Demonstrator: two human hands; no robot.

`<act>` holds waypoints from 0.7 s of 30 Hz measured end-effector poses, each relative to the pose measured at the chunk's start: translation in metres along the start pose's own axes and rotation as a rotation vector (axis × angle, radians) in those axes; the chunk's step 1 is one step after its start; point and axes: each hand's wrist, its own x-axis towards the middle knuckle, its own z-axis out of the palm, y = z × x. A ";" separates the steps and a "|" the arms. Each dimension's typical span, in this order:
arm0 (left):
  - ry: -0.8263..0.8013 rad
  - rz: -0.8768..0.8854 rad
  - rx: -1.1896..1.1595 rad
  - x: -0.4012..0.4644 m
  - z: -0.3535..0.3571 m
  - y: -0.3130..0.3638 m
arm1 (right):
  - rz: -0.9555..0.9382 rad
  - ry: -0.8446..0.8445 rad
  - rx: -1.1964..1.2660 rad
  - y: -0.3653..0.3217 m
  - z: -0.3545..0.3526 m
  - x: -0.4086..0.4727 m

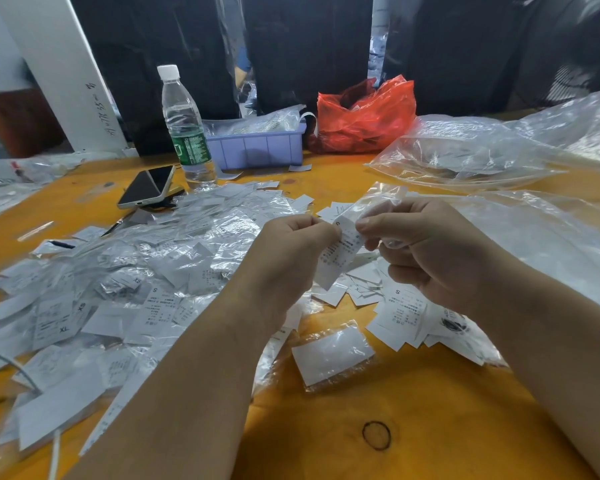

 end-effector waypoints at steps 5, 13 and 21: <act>-0.005 -0.060 -0.184 0.002 -0.003 -0.001 | 0.009 0.000 -0.019 0.000 0.002 0.000; -0.008 -0.005 -0.215 0.005 -0.002 -0.006 | 0.036 -0.057 -0.013 0.002 0.005 -0.002; -0.073 -0.003 -0.209 0.006 -0.001 -0.008 | 0.046 -0.023 0.044 0.002 0.005 -0.001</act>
